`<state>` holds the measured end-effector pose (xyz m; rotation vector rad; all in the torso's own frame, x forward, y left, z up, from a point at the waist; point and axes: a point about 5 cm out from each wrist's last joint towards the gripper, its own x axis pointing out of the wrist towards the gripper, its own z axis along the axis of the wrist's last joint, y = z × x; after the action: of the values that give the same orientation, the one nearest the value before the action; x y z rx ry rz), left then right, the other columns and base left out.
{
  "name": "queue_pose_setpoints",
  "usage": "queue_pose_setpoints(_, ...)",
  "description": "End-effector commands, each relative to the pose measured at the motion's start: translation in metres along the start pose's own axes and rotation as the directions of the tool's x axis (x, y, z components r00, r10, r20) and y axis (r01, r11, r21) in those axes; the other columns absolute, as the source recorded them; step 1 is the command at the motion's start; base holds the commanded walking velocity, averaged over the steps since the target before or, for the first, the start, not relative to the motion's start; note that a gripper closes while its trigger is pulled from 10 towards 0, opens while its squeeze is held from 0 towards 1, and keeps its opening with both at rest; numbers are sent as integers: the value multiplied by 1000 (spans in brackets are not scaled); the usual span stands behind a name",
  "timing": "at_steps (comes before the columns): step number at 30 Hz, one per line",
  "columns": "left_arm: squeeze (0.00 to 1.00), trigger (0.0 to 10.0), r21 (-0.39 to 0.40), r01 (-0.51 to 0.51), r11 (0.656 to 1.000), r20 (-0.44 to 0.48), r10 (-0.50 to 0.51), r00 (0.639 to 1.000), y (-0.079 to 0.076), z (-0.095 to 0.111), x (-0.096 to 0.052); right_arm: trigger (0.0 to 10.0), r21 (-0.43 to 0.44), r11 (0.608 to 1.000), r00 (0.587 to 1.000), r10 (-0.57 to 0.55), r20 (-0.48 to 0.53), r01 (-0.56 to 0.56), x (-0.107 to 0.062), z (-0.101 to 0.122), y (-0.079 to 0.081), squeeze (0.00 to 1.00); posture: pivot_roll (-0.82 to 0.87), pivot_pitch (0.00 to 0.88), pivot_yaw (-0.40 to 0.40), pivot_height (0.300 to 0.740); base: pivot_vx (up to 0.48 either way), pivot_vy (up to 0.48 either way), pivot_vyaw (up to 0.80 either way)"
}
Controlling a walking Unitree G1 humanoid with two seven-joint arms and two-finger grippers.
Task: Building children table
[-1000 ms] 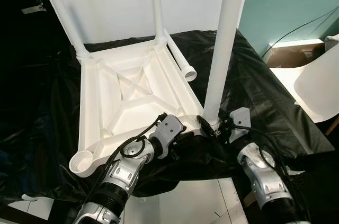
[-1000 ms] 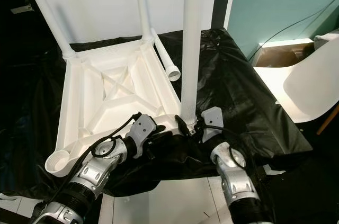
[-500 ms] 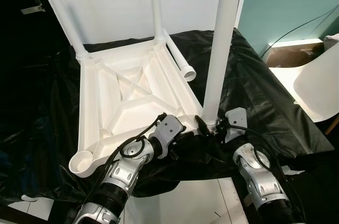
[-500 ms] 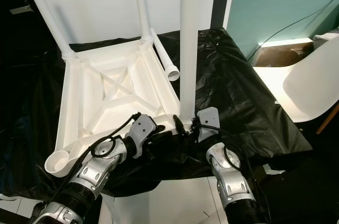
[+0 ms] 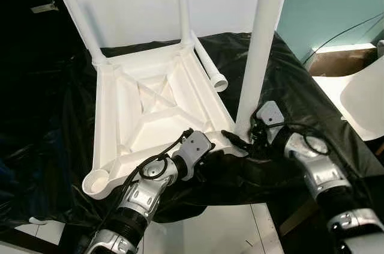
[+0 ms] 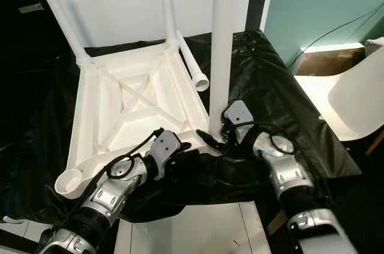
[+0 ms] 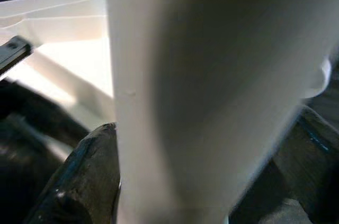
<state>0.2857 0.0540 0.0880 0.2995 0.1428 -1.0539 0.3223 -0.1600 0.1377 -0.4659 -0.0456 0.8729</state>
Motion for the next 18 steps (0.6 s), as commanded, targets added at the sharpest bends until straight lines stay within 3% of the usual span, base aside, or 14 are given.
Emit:
queue_pose_setpoints(1,0,10000,-64,53,997,-127,-61,990,-12,-31,-6,7294,29,999,996,39,-74,-37,-7,-14,0,0,-81,0,49,740,0,0,0)
queue_pose_setpoints(2,0,10000,-64,53,996,-127,-61,990,-12,-31,-6,4980,28,997,994,70,-85,-68,-9,-15,-1,0,-79,0,49,740,0,0,0)
queue_pose_setpoints(3,0,10000,-64,53,997,-128,-61,990,-11,-31,-6,0,34,995,991,96,-95,-93,-10,-17,0,0,-76,0,49,740,0,0,0)
queue_pose_setpoints(14,0,10000,-67,50,996,-133,-59,989,-12,-32,-10,0,68,988,980,146,-132,-138,-12,-21,-12,0,-70,0,55,740,0,0,0)
queue_pose_setpoints(17,0,10000,-67,49,997,-131,-58,990,-12,-32,-10,0,113,986,983,133,-126,-119,-12,-25,-7,0,-68,0,54,740,0,0,0)
queue_pose_setpoints(18,0,10000,-67,49,997,-128,-57,990,-12,-31,-10,0,135,989,994,73,-80,-62,-7,-26,7,0,-70,0,50,740,0,0,0)
